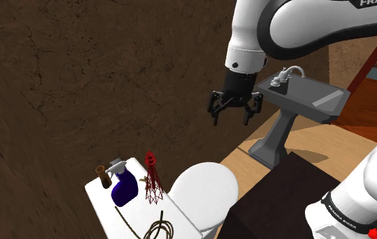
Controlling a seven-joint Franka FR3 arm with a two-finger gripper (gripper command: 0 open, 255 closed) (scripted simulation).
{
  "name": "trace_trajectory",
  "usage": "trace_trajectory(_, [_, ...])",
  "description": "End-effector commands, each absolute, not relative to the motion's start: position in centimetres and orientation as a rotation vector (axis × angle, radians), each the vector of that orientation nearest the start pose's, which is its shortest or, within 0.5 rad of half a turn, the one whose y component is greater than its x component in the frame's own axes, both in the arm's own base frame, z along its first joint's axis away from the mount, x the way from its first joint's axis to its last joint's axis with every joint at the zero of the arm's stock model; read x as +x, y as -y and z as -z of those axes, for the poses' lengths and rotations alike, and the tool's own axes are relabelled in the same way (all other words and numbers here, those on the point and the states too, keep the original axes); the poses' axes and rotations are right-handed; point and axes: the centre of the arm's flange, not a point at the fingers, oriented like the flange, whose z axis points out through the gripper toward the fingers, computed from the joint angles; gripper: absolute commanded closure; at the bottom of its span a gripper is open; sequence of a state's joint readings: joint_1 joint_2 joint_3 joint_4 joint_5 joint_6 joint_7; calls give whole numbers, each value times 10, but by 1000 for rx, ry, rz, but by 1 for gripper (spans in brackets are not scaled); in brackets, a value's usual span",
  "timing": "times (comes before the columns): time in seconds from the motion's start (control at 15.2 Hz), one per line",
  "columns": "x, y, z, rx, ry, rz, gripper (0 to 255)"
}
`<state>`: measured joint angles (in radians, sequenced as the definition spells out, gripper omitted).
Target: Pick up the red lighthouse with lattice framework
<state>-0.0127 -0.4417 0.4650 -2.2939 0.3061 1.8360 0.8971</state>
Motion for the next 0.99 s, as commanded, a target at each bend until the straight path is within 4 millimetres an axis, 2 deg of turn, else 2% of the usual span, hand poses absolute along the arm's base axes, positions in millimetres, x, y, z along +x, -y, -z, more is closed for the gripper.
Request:
trace_trajectory(0.0, [382, -244, -487, -2929, -971, -182, 0])
trace_trajectory(0.46, [429, -313, -449, -2813, -1256, -274, 0])
trace_trajectory(0.92, [487, -372, -408, -2666, -1529, -363, 0])
